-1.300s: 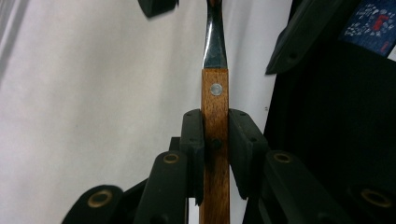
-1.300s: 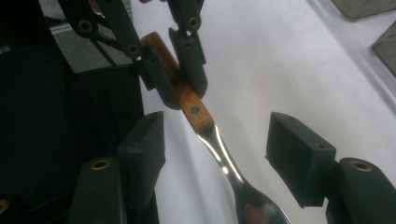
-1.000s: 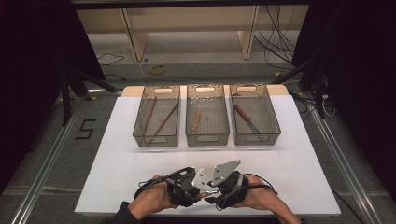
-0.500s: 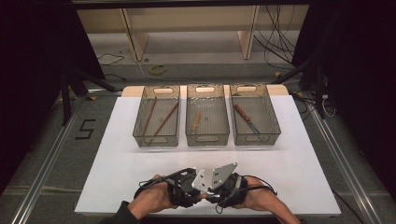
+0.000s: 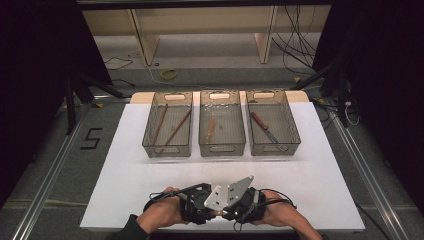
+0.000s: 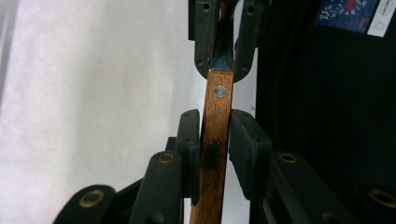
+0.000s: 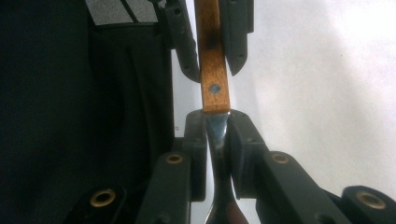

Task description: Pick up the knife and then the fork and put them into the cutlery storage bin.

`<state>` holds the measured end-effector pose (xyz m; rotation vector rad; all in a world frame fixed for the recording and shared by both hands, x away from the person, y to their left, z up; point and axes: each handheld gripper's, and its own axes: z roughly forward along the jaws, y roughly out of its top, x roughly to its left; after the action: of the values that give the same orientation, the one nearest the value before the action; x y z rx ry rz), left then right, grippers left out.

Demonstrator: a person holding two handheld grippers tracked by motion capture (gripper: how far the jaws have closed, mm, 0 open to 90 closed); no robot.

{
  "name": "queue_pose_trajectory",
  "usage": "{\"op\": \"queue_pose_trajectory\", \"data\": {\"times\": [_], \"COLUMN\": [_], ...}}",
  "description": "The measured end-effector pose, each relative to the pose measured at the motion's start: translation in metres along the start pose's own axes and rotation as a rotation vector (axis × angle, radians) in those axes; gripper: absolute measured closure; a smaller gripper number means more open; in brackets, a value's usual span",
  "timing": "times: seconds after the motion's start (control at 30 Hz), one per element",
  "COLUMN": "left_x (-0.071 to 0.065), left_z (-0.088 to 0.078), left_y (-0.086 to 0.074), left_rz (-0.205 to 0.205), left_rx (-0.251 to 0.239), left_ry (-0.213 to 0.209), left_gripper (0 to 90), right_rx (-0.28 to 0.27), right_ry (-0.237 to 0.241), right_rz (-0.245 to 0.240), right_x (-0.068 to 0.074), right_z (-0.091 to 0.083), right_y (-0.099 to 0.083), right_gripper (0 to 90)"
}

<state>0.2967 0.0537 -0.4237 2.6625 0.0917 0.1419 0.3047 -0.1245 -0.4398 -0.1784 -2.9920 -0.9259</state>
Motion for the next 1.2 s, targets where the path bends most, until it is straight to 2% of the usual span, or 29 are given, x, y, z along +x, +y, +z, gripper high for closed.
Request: {"op": "queue_pose_trajectory", "data": {"times": [0.07, 0.23, 0.33, 0.43, 0.53, 0.67, 0.8, 1.07, 1.2], "left_x": [0.003, 0.009, 0.015, 0.019, 0.022, 0.027, 0.030, 0.036, 0.039], "left_z": [-0.003, -0.010, -0.014, -0.018, -0.022, -0.026, -0.029, -0.030, -0.029], "left_y": [0.000, -0.003, -0.006, -0.009, -0.013, -0.022, -0.033, -0.058, -0.071], "left_rz": [-0.024, -0.107, -0.164, -0.183, -0.220, -0.268, -0.323, -0.455, -0.499], "left_rx": [-0.017, -0.062, -0.120, -0.159, -0.206, -0.244, -0.293, -0.394, -0.409], "left_ry": [0.019, 0.038, 0.065, 0.098, 0.138, 0.168, 0.201, 0.222, 0.234], "left_gripper": [66.8, 46.0, 38.9, 33.5, 31.4, 28.5, 26.9, 24.3, 23.7], "right_rx": [0.001, -0.015, -0.013, -0.015, -0.016, -0.024, -0.054, -0.107, -0.134], "right_ry": [-0.003, -0.021, -0.035, -0.056, -0.080, -0.122, -0.159, -0.234, -0.277], "right_rz": [-0.004, 0.016, 0.030, 0.047, 0.076, 0.109, 0.159, 0.240, 0.278], "right_x": [-0.001, -0.003, -0.005, -0.009, -0.014, -0.023, -0.033, -0.054, -0.066], "right_z": [-0.001, -0.005, -0.007, -0.010, -0.013, -0.020, -0.029, -0.050, -0.062], "right_y": [-0.001, -0.001, -0.003, -0.006, -0.009, -0.014, -0.019, -0.026, -0.027], "right_gripper": [80.1, 80.3, 80.3, 80.3, 80.3, 80.3, 80.3, 80.4, 80.4]}}
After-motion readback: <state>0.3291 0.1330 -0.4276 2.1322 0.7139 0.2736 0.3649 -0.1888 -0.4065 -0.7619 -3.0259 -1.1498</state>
